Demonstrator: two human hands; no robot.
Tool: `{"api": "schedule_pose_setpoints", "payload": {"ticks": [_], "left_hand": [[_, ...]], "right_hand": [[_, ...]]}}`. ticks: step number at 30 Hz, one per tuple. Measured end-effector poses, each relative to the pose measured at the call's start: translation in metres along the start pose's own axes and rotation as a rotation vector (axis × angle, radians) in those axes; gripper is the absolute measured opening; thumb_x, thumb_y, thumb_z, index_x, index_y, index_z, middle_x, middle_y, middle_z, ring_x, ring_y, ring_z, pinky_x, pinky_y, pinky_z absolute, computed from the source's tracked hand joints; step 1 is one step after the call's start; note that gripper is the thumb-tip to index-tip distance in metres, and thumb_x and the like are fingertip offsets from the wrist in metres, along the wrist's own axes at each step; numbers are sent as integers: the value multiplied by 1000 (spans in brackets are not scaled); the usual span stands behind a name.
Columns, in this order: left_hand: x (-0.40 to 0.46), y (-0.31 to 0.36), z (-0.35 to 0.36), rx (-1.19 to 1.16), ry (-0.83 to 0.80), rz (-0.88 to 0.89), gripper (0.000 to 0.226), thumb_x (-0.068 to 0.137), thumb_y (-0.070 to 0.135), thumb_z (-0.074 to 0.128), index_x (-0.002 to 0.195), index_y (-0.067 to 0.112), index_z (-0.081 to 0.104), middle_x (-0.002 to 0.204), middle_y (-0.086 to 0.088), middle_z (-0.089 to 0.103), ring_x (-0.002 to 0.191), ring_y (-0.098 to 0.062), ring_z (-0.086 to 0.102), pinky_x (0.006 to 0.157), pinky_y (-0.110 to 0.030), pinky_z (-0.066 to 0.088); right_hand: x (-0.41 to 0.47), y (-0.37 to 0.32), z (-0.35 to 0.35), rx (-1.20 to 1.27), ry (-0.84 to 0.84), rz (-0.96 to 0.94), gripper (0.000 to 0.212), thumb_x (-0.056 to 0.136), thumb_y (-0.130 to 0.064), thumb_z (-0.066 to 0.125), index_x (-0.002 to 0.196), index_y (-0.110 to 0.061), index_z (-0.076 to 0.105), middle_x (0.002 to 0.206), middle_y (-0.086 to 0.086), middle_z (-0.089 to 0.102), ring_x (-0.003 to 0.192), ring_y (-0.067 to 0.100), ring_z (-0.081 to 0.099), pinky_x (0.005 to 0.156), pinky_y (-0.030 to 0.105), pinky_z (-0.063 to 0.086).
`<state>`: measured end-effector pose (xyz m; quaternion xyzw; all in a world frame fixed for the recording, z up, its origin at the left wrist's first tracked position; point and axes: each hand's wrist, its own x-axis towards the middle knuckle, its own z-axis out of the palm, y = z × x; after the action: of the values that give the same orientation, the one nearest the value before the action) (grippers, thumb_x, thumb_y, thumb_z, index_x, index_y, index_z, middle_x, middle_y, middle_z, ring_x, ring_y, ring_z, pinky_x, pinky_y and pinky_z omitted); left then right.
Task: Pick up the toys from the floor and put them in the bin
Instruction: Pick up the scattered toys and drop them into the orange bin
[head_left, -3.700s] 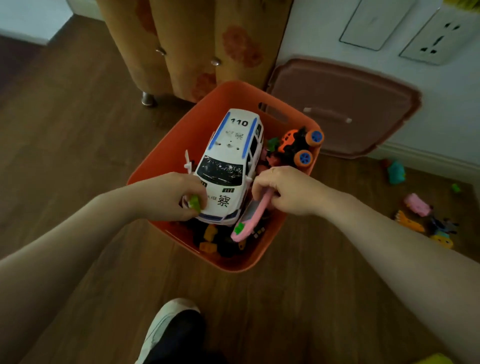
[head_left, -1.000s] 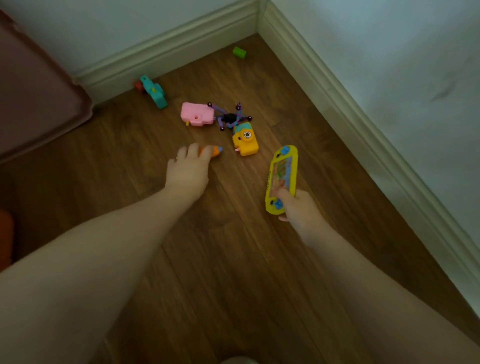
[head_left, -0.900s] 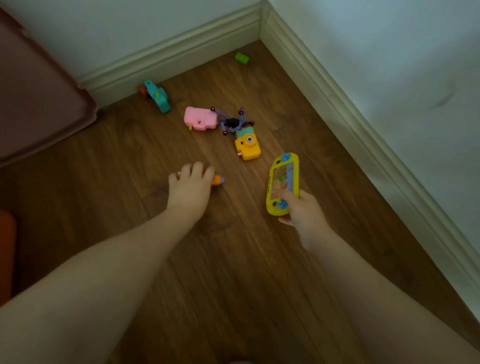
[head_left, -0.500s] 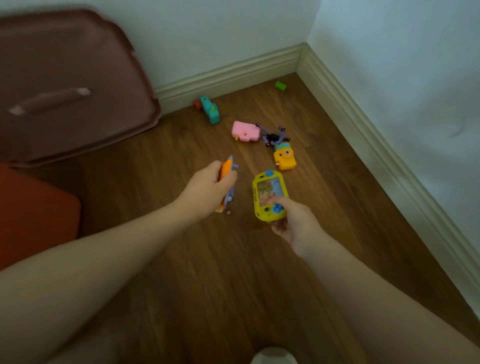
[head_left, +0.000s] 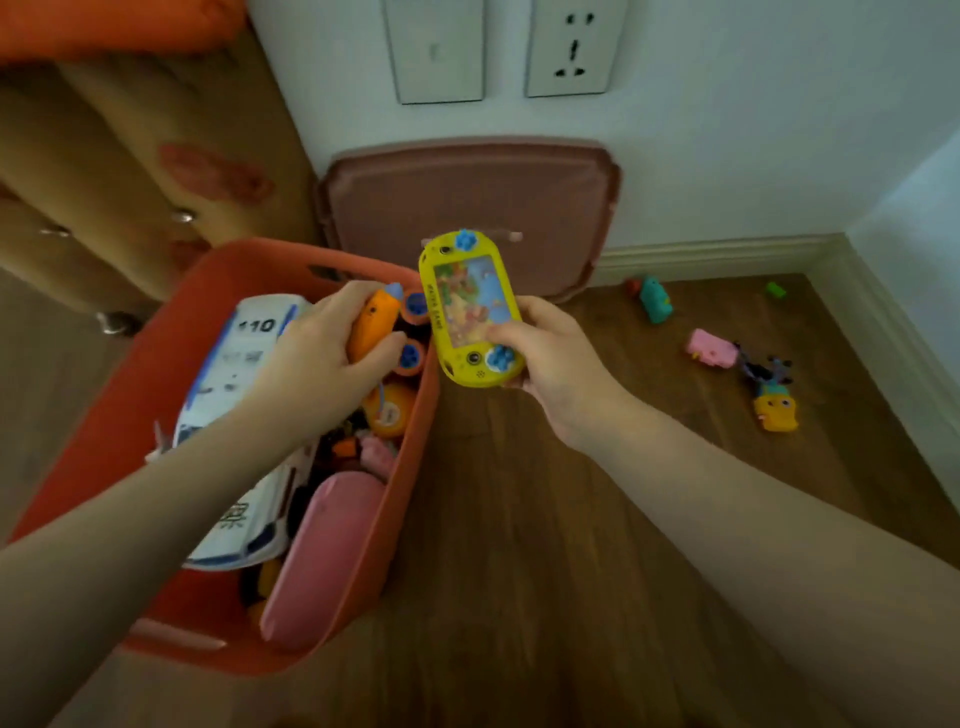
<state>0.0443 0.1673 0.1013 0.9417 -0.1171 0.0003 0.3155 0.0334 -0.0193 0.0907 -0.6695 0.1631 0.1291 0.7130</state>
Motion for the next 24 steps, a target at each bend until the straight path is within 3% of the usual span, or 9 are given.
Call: {"api": "schedule_pose_setpoints", "payload": {"ticks": [2, 3, 6, 8, 10, 14, 18, 21, 24], "left_hand": [[-6, -23, -6, 44, 3, -23, 57, 75, 46, 48, 124, 17, 52, 101, -6, 58, 91, -24, 55, 76, -28, 35], [-9, -35, -10, 92, -16, -56, 57, 77, 46, 50, 126, 16, 51, 108, -10, 57, 98, -27, 54, 79, -30, 36], [-15, -60, -9, 324, -123, -116, 53, 87, 37, 56, 134, 17, 44, 123, -13, 48, 112, -34, 48, 88, -39, 38], [-18, -69, -4, 399, -142, -49, 57, 86, 35, 57, 137, 18, 40, 132, -11, 45, 119, -34, 43, 95, -45, 35], [-18, -72, 0, 361, -141, 12, 63, 85, 32, 60, 141, 16, 35, 141, -10, 39, 127, -34, 37, 101, -46, 31], [-14, -71, 13, 314, -97, -10, 67, 91, 28, 51, 148, 12, 17, 153, -11, 22, 141, -31, 19, 114, -43, 13], [-11, -68, 26, 411, -107, -9, 73, 95, 21, 39, 147, 6, -10, 157, -11, 3, 145, -29, -3, 115, -44, -4], [-4, -66, 28, 449, -176, 22, 71, 94, 17, 36, 147, 8, -10, 158, -10, -5, 145, -27, -7, 116, -40, -4], [5, -65, 24, 392, -235, 32, 72, 94, 18, 39, 149, 11, -7, 158, -6, -6, 145, -23, -6, 116, -39, -2]], "right_hand": [[5, -1, 28, -86, 17, -27, 13, 87, -11, 57, 98, -16, 57, 83, 0, 61, 73, 14, 59, 56, 22, 45], [8, 1, 42, -169, 36, -66, 17, 86, -12, 57, 103, -16, 56, 85, -2, 62, 76, 13, 60, 60, 22, 48], [13, 12, 66, -610, 45, -169, 41, 88, -23, 56, 128, -16, 49, 105, -3, 61, 105, 20, 57, 89, 34, 47], [13, 21, 77, -964, 37, -238, 49, 90, -32, 53, 135, -14, 45, 131, 6, 50, 126, 26, 41, 104, 39, 35], [10, 28, 85, -1164, 26, -319, 47, 92, -33, 49, 134, -14, 47, 147, 6, 34, 138, 26, 23, 109, 41, 24], [7, 38, 92, -1308, -129, -379, 54, 93, -22, 42, 145, -14, 30, 153, 2, 27, 145, 20, 10, 115, 40, 9], [5, 40, 84, -1432, -159, -425, 58, 94, -23, 40, 148, -16, 22, 157, -1, 21, 146, 17, 5, 116, 42, -1], [0, 48, 75, -1597, -200, -498, 60, 96, -31, 38, 150, -18, 16, 159, -1, 12, 147, 18, 1, 116, 43, -1], [-6, 55, 72, -1593, -201, -431, 61, 97, -47, 32, 150, -25, 12, 159, -1, -12, 146, 22, -12, 116, 45, -1]]}}
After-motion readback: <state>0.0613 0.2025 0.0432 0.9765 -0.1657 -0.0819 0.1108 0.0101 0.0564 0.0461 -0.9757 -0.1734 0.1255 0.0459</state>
